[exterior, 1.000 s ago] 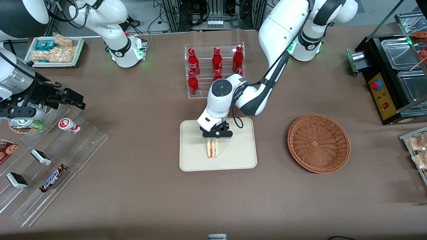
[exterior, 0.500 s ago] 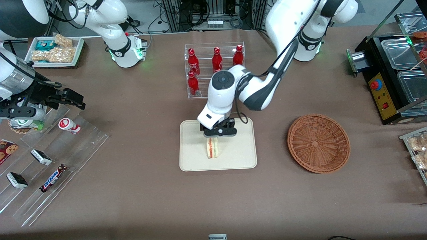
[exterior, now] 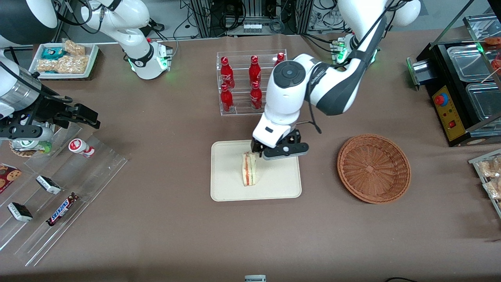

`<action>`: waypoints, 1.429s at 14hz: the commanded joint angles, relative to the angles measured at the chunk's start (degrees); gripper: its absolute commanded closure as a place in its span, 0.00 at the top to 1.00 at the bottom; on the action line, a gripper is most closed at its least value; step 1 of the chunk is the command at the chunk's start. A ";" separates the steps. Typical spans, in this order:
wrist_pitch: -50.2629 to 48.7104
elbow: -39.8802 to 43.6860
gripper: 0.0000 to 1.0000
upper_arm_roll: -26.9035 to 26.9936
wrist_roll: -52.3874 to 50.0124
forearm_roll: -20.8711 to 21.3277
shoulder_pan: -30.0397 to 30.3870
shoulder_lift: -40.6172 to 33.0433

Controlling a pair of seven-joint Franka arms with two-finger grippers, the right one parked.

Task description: Place sandwich from basket to tray

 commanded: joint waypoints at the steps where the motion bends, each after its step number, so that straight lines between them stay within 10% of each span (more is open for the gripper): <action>1: -6.32 -0.49 1.00 0.65 -0.30 -0.06 2.69 -3.76; 20: -26.54 -12.71 1.00 0.66 39.66 -2.18 33.56 -25.64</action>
